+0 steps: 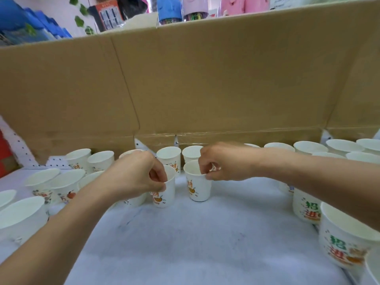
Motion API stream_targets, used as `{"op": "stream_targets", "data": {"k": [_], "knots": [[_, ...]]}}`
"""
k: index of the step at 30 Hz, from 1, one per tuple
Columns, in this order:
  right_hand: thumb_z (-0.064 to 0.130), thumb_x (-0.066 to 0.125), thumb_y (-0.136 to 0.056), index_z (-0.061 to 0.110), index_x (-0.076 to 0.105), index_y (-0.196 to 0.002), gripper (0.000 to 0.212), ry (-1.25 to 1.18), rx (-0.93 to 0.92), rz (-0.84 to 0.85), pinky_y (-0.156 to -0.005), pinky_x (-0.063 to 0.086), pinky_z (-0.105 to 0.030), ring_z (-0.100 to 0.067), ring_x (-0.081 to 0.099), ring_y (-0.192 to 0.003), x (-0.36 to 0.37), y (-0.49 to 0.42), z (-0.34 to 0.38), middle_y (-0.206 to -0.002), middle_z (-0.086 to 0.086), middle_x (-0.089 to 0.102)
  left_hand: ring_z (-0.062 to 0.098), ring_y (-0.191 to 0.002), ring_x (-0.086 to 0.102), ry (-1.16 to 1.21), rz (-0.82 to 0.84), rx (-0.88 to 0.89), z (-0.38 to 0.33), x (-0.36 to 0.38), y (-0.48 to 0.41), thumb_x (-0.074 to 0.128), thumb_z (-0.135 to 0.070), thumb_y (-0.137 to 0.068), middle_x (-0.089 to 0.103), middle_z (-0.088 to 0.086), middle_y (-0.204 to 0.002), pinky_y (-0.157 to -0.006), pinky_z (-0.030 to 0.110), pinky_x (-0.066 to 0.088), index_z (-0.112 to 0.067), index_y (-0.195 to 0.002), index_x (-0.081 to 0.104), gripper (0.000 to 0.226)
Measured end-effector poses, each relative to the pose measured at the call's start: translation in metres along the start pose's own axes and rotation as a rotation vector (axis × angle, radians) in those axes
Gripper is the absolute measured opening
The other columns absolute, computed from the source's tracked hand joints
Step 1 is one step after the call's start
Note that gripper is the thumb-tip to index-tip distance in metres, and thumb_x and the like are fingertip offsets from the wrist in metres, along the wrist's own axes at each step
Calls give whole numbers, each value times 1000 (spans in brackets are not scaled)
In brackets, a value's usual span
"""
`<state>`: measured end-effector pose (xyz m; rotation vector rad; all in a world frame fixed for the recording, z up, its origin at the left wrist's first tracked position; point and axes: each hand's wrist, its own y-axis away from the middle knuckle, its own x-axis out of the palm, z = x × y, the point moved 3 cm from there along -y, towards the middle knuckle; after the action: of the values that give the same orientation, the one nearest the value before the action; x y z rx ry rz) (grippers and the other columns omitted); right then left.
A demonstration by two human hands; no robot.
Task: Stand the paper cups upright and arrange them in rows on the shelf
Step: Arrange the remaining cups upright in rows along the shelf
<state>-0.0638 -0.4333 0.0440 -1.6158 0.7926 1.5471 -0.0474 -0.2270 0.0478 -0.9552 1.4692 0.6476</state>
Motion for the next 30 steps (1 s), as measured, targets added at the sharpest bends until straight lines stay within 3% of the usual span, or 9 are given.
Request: {"op": "stream_targets", "data": {"k": [2, 8, 14, 18, 22, 26, 30], "knots": [[18, 63, -83, 16, 64, -82, 3, -42, 44, -4, -63, 46, -37, -18, 55, -73, -12, 13, -9, -79, 3, 61, -5, -69, 61, 30, 0, 44, -9, 2, -3, 75, -31, -75, 66, -23, -65, -68, 30, 54, -32, -73, 73, 4], [24, 70, -83, 20, 72, -81, 5, -98, 229, 5, -53, 45, -17, -1, 58, -61, -41, 60, -32, -70, 10, 67, -4, -72, 61, 161, -52, 252, -60, 20, -21, 75, -31, -79, 68, -20, -73, -69, 28, 53, -32, -78, 73, 2], [37, 72, -81, 19, 72, -81, 17, -28, 280, 98, -51, 41, -24, -4, 53, -56, -20, 64, -31, -68, 9, 64, 1, -87, 53, 150, -55, 416, -85, 31, -38, 73, -28, -82, 66, -17, -81, -74, 25, 45, -31, -88, 74, 7], [45, 73, -77, 28, 73, -88, 21, -136, 298, 51, -64, 52, -32, -8, 61, -69, -34, 74, -39, -75, 9, 67, -5, -97, 48, 206, -95, 395, -69, 29, -38, 76, -38, -77, 62, -26, -94, -80, 12, 38, -35, -98, 71, 21], [34, 72, -75, 37, 65, -93, 20, -35, 343, 265, -77, 54, -36, -12, 61, -86, -30, 88, -48, -90, 14, 61, -2, -94, 49, 281, -157, 364, -79, 35, -36, 70, -54, -76, 62, -22, -91, -78, 19, 42, -35, -98, 70, 29], [19, 61, -81, 23, 64, -82, 5, 63, 328, 259, -65, 50, -35, -16, 58, -77, -21, 86, -46, -84, 7, 61, 8, -91, 46, 133, -167, 417, -94, 45, -36, 65, -39, -87, 58, -20, -83, -75, 31, 41, -31, -99, 72, 16], [29, 67, -84, 26, 70, -87, 6, -8, 323, 137, -56, 44, -26, -6, 56, -66, -25, 85, -47, -74, 12, 62, 7, -98, 46, 176, -141, 441, -83, 41, -39, 67, -31, -87, 59, -23, -90, -85, 30, 39, -31, -100, 72, 14]]}}
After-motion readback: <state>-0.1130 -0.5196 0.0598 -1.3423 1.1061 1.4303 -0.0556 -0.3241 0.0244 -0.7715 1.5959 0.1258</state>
